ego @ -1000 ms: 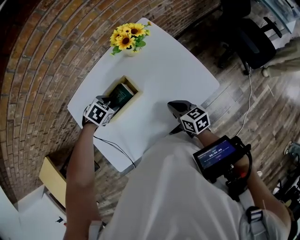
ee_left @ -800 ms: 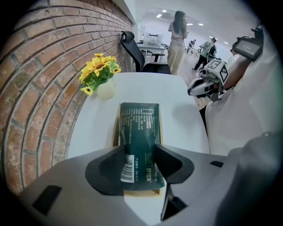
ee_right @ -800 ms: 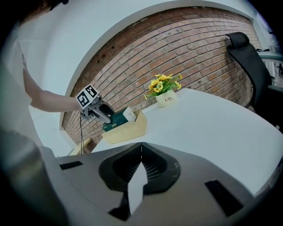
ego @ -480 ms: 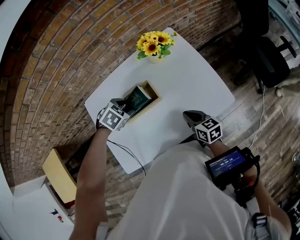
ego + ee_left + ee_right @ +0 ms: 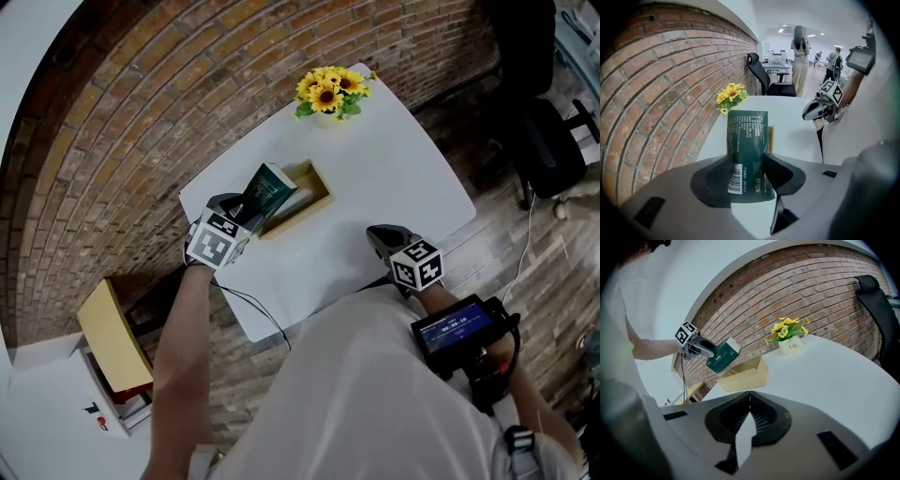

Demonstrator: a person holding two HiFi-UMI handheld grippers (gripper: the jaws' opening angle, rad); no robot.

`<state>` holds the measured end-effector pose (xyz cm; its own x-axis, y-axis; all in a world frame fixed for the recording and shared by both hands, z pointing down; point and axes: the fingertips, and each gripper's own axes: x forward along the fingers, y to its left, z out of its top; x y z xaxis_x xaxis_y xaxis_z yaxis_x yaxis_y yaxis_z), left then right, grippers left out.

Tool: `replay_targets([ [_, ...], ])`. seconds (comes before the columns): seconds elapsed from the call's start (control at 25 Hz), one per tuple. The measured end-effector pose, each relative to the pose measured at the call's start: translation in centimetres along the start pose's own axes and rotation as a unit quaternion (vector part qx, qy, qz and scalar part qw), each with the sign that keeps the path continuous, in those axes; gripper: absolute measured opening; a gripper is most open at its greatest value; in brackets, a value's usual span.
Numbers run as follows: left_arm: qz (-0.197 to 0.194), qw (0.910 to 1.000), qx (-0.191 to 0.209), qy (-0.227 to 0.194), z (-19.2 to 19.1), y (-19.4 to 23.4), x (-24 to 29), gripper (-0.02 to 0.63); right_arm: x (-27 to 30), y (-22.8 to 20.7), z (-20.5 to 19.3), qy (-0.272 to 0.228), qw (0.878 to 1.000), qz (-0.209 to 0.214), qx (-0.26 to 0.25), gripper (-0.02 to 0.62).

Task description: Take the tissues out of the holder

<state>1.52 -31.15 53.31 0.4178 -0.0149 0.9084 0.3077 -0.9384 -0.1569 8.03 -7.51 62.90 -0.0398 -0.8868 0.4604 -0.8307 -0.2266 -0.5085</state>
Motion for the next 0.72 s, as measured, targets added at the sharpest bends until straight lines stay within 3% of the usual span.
replay_targets([
  [0.32, 0.041, 0.9976, -0.057, -0.004, -3.6, 0.5, -2.8, 0.227, 1.6, 2.0, -0.1, 0.020, 0.999, 0.028, -0.024, 0.006],
  [0.72, 0.070, 0.9840, -0.162, 0.026, -12.2, 0.1, -4.8, 0.227, 3.6, 4.7, -0.6, 0.048, 0.995, 0.065, -0.052, 0.006],
])
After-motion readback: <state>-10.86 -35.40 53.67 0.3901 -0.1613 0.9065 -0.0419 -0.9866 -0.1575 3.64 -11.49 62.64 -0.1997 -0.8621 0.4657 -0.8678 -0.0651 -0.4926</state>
